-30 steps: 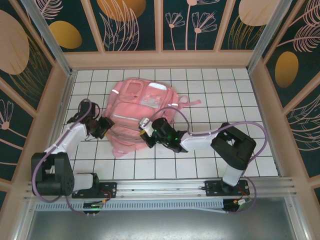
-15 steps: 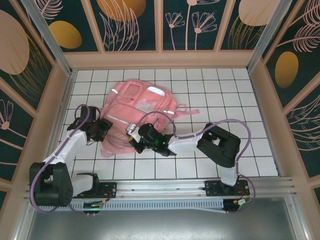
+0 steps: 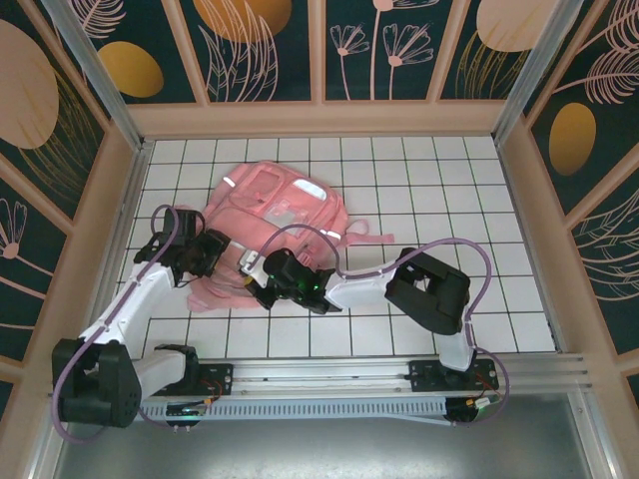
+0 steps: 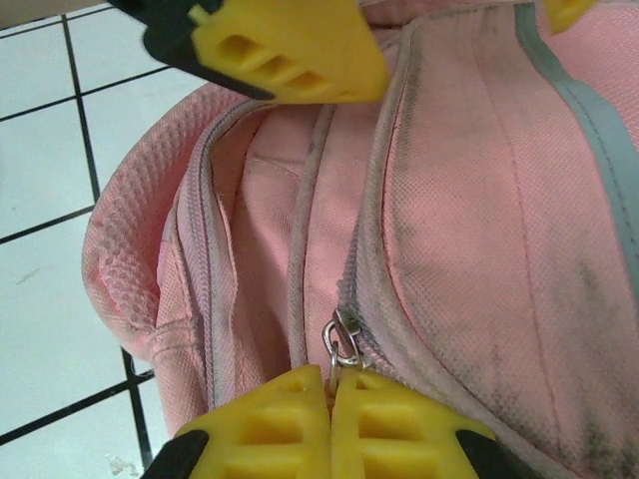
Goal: Pack the student bag
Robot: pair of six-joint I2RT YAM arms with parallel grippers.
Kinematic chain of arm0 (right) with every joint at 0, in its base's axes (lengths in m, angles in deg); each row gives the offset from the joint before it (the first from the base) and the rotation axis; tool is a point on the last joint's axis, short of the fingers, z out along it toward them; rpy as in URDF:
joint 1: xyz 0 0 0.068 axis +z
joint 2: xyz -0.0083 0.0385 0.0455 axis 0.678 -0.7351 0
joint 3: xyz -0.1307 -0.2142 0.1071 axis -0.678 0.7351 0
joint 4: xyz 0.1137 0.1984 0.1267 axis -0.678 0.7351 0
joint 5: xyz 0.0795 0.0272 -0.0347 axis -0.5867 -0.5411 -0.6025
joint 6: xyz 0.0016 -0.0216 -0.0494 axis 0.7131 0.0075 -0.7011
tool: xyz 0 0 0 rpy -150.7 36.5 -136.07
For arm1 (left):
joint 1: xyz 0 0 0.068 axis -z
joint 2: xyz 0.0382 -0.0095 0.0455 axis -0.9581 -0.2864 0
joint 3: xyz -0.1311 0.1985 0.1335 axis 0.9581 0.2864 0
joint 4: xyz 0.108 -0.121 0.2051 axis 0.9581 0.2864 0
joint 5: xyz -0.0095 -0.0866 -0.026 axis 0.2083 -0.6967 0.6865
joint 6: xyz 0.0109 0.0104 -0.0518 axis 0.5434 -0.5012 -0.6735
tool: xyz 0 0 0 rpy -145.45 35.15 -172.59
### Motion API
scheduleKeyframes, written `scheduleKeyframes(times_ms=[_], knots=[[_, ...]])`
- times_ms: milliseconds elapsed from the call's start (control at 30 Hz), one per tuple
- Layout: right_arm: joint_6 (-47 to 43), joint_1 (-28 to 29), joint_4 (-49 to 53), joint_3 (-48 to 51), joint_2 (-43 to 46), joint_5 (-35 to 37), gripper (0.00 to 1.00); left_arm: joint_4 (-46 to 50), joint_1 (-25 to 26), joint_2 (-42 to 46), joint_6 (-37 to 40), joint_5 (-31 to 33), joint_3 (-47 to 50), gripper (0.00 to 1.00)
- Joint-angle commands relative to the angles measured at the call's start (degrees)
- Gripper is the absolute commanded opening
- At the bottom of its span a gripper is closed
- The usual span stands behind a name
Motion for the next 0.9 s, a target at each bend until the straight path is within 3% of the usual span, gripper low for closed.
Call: scheduleKeyframes(times_ms=[0, 167, 367, 400, 467, 500, 867], knots=[[-0.99, 1.42, -3.5, -2.09, -1.01, -3.95, 0.0, 0.28, 1.03, 0.93, -3.06, -0.28, 2.03, 0.5], [-0.72, 1.18, -3.23, -2.75, -1.0, -3.71, 0.0, -4.63, 3.07, -0.13, -6.62, -1.21, 7.01, 0.5], [0.04, 0.11, -3.75, -2.05, -0.76, -3.62, 0.0, -4.06, 3.34, 2.87, -8.28, 0.41, 8.55, 0.5], [-0.19, 0.11, -3.84, -2.05, -0.69, -3.77, 0.0, -4.83, 3.36, 3.2, -8.63, 0.53, 9.11, 0.43], [-0.79, 0.35, -3.66, -2.2, -0.37, -4.37, 0.0, -7.55, 3.31, 3.34, -9.36, 0.39, 10.44, 0.11], [-0.96, 0.37, -3.2, -2.31, -0.29, -4.12, 0.0, -8.92, 3.36, 3.07, -9.33, 0.21, 10.8, 0.0], [-1.71, -6.29, 3.19, 10.2, 11.29, 1.94, 0.0, 1.59, 3.02, -4.86, 8.36, 7.95, -2.92, 0.0]])
